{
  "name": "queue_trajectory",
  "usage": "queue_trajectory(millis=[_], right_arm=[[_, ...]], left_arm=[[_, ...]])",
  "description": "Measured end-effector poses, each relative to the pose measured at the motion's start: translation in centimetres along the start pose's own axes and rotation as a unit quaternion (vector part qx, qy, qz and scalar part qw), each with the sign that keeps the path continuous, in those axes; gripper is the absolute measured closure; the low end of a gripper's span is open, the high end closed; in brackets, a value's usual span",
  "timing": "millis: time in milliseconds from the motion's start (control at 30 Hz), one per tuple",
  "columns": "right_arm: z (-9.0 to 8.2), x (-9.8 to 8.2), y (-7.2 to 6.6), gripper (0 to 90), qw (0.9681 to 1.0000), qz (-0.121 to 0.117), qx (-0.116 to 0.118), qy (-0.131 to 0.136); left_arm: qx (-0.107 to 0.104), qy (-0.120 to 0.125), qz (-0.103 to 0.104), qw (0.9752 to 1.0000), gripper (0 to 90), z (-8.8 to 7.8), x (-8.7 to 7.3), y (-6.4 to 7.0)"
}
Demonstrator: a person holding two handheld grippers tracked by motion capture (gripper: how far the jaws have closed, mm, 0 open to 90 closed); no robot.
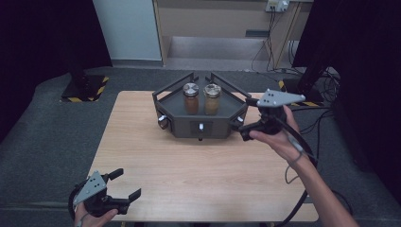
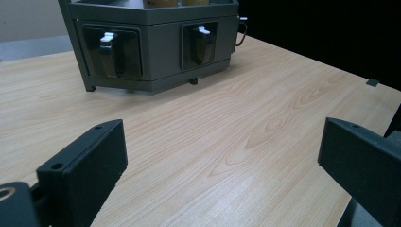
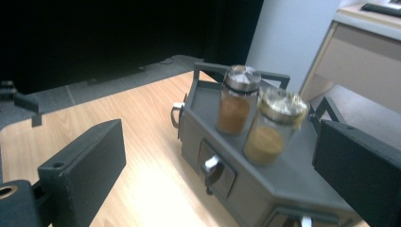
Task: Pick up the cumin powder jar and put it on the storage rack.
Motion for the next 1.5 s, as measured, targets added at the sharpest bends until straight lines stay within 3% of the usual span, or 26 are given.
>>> queue_trajectory(millis=[133, 367, 667, 833, 1067, 1300, 1500], right_arm=[[-1.9, -2.7, -2.0, 4.3, 0.9999, 0.002, 0.0, 0.015], [-4.3, -6.7, -4.3, 4.1, 0.9999, 0.009, -0.006, 0.006], [-6.8, -11.8, -8.1, 3.6, 0.9981, 0.013, -0.056, 0.021], [-7.1, -14.0, -8.8, 3.6, 0.9971, 0.035, -0.065, 0.02], [-6.7, -16.7, -10.5, 3.4, 0.9964, 0.023, -0.082, -0.001], [-6.9, -19.7, -11.4, 3.5, 0.9948, 0.035, -0.094, 0.018], [-7.0, -21.1, -11.5, 3.3, 0.9935, 0.048, -0.101, 0.021]], left_arm=[[0.003, 0.001, -0.003, 1.0, 1.1, 0.0, 0.0, 0.0], [0.005, 0.001, 0.002, 1.0, 1.1, 0.1, 0.0, 0.3], [0.012, 0.005, -0.002, 0.9999, 1.0, -0.1, -0.1, 0.3], [0.015, 0.008, -0.001, 0.9998, 1.0, -0.1, -0.1, 0.4], [0.027, 0.018, -0.004, 0.9995, 1.0, -0.4, -0.3, 0.5], [0.03, 0.021, -0.002, 0.9993, 1.0, -0.4, -0.3, 0.6], [0.033, 0.028, -0.001, 0.9991, 1.0, -0.6, -0.4, 0.7]])
Point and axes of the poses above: each handheld gripper's, and its own axes: z roughly forward along the jaws, x roughly out of its top, y roughly to its right, the point moved 3 cm from there along z, roughly forward along the jaws, and after that the axes turned 4 degrees about -z, right-handed, at the moved point
